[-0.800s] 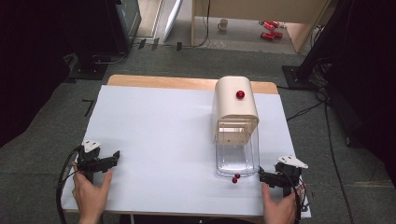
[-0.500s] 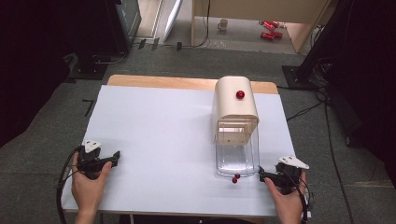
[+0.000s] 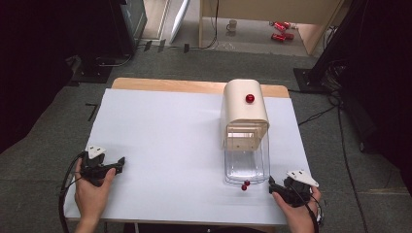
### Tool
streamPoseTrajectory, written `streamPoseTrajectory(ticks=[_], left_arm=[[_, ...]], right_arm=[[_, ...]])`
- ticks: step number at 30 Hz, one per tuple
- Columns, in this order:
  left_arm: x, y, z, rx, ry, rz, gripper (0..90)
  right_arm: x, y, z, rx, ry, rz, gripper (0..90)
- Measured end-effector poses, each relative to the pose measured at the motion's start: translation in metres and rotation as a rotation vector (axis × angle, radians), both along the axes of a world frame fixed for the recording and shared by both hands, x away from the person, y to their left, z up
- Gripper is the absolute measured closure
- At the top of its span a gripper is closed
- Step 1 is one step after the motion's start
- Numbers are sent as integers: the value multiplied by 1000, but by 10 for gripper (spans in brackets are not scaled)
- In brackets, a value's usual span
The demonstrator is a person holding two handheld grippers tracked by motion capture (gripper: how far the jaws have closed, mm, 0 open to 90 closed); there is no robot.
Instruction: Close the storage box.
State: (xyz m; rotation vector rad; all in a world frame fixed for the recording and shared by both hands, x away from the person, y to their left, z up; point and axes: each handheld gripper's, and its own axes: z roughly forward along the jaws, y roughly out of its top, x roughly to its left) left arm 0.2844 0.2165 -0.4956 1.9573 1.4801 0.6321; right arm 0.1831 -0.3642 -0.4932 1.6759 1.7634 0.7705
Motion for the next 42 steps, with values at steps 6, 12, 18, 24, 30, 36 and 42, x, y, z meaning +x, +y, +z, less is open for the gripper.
streamPoseTrajectory(ticks=[6,12,18,24,30,36,42], left_arm=[[0,0,0,-2,-1,1,150],[0,0,0,0,-1,0,150],[0,0,0,1,-2,0,150],[0,0,0,0,-2,0,151],[0,0,0,0,-3,1,151],[0,0,0,0,-3,1,151],[0,0,0,0,-3,1,151]], right_arm=[[-15,12,13,26,-42,16,298],[-30,20,20,91,-50,42,387],[-40,31,22,114,-56,74,442],[-48,45,27,119,-70,110,474],[-53,58,32,173,-60,146,538],[-52,72,38,182,-69,164,586],[-52,79,37,177,-64,168,614]])
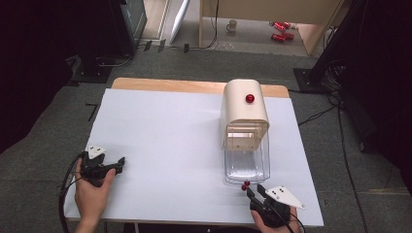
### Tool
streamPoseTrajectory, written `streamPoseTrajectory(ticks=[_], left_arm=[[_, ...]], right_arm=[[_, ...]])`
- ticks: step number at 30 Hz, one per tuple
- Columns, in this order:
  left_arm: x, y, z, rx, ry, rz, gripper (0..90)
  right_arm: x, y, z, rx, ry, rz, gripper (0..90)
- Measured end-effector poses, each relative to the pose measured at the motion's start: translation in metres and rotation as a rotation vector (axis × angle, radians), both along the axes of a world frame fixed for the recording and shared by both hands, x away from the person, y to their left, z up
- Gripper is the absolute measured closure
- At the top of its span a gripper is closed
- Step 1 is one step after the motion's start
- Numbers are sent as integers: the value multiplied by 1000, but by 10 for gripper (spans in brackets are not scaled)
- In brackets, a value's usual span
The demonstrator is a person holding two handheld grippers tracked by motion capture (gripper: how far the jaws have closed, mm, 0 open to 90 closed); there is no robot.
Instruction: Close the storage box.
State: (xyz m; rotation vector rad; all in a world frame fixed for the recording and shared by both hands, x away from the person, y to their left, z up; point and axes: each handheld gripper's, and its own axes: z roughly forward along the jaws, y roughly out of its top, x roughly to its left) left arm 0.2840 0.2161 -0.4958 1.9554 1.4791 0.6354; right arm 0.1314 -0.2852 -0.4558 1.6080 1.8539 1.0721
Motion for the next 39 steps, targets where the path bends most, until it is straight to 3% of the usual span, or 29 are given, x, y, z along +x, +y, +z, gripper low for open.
streamPoseTrajectory(ticks=[19,25,39], left_arm=[[0,0,0,0,0,0,151],[0,0,0,0,0,0,151],[0,0,0,0,-1,1,151]], right_arm=[[5,16,5,-1,-27,10,697],[6,16,6,19,-25,7,742],[6,13,22,35,-45,10,754]])
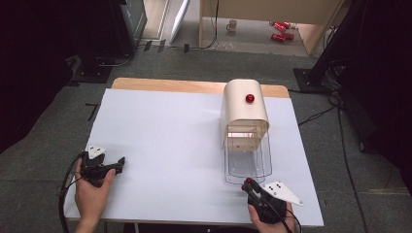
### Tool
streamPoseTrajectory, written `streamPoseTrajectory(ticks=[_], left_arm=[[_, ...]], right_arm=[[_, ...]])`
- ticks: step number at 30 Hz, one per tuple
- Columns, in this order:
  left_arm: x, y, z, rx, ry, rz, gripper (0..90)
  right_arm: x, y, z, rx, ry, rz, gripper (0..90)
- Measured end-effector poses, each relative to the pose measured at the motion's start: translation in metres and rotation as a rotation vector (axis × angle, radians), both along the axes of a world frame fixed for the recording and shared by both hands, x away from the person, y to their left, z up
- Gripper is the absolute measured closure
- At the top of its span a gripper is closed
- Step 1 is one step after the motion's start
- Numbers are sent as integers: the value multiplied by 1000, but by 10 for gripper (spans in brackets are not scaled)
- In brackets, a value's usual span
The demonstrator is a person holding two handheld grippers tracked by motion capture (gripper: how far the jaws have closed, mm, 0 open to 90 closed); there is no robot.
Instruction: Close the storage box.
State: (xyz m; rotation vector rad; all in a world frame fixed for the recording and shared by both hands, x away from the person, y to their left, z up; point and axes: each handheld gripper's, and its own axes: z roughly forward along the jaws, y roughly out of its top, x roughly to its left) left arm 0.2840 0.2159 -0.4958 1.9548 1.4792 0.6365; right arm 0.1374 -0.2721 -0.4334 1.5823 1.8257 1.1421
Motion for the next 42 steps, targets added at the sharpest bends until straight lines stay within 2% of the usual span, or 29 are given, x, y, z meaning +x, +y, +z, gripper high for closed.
streamPoseTrajectory(ticks=[14,18,42], left_arm=[[0,0,0,0,0,0,151],[0,0,0,0,0,0,151],[0,0,0,0,0,-1,151]], right_arm=[[15,0,27,3,-48,-1,757],[23,-1,33,6,-47,-5,757],[73,0,42,9,-31,1,758]])
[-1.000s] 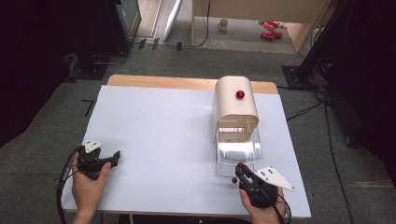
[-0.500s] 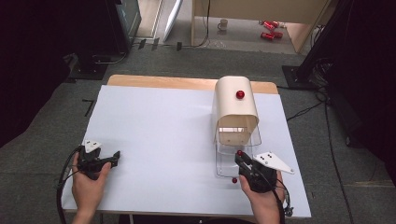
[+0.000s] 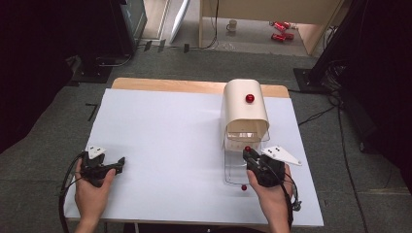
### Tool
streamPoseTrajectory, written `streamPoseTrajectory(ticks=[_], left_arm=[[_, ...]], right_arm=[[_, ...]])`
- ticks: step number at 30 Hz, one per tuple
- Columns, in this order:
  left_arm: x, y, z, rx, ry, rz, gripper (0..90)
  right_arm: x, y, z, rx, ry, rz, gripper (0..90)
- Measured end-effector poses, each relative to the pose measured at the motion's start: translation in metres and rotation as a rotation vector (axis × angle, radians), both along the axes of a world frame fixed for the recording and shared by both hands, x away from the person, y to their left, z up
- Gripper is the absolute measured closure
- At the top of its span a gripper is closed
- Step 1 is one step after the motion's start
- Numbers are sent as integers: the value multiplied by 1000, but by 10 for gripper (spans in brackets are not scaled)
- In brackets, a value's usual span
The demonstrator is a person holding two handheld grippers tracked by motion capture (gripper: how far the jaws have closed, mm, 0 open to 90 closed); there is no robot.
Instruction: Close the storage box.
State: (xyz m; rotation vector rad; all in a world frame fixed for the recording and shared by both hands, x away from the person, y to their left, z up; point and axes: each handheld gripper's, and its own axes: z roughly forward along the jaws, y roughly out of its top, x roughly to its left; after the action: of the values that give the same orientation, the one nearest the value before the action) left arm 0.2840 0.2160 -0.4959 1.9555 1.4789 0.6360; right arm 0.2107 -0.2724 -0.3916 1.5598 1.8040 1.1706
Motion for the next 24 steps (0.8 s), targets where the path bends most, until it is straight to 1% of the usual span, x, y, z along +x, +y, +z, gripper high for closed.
streamPoseTrajectory(ticks=[5,14,24], left_arm=[[0,0,0,0,0,0,151],[0,0,0,0,0,0,151],[0,0,0,-1,0,0,151]], right_arm=[[10,0,-1,5,5,-7,758],[24,-1,-7,7,22,-12,758],[36,-2,-6,4,23,-16,758]])
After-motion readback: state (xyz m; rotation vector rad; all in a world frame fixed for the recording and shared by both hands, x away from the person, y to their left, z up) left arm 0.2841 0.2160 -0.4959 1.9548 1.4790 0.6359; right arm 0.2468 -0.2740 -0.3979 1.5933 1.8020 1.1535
